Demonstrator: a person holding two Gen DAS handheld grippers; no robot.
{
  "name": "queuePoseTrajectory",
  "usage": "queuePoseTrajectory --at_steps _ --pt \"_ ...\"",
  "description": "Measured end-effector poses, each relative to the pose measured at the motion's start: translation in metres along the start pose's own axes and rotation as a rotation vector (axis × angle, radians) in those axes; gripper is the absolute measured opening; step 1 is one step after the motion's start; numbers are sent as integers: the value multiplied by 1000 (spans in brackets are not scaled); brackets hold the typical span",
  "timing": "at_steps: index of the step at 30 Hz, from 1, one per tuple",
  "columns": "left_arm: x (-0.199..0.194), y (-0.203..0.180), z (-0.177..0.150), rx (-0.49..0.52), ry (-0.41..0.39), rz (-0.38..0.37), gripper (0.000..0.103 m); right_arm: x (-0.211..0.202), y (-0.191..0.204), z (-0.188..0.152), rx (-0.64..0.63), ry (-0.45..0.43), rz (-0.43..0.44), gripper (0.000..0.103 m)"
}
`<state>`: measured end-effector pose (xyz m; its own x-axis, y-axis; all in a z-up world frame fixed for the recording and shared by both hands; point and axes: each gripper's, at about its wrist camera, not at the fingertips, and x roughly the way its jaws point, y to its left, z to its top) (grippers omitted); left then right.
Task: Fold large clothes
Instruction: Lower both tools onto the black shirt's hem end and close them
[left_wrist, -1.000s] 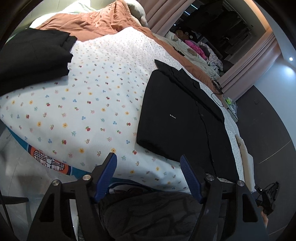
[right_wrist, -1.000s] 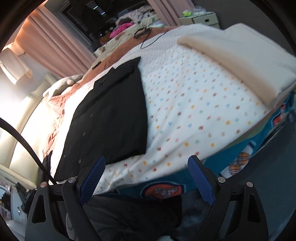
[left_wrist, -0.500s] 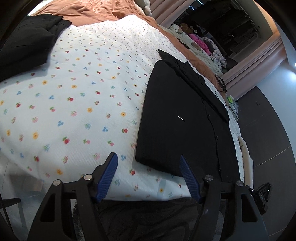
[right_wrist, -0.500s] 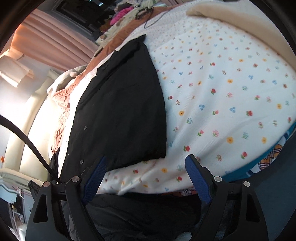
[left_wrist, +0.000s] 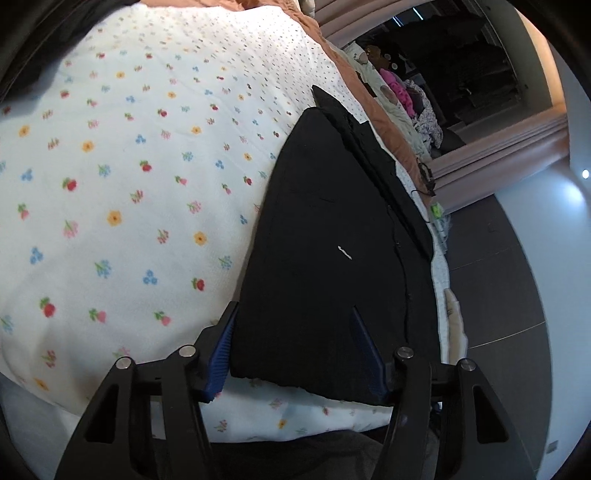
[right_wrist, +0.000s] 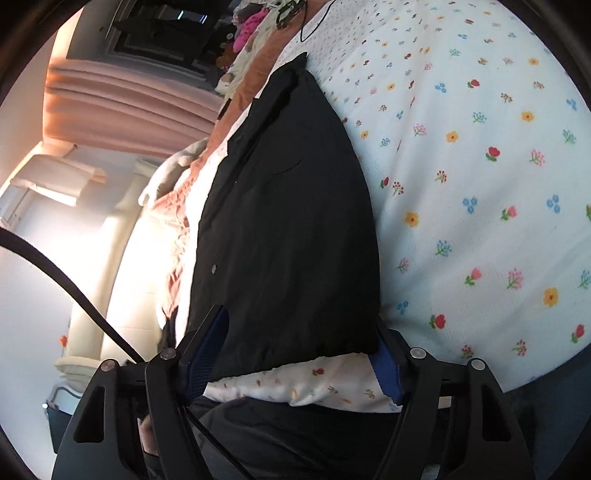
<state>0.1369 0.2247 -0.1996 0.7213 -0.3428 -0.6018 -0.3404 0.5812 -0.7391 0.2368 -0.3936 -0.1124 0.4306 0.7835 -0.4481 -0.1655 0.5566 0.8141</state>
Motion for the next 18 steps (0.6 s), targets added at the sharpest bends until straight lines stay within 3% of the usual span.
queuePoseTrajectory --at_steps 5,6,7,9,12,18 --pt "5 -4 -5 11 8 -9 59 6 -14 2 60 -64 -41 36" --pt "5 -3 -4 1 0 -11 50 7 -17 2 70 -78 -49 30" --pt "6 0 -2 -16 -8 0 34 8 -19 1 79 -93 -51 27" --pt "8 8 0 -58 -10 16 19 8 -21 1 94 -107 -53 14" --pt "-1 -1 -4 -25 -54 26 12 5 -12 0 82 -129 -46 9" --pt "-38 -27 -3 22 -133 -16 11 -17 26 -3 -3 -193 -5 8"
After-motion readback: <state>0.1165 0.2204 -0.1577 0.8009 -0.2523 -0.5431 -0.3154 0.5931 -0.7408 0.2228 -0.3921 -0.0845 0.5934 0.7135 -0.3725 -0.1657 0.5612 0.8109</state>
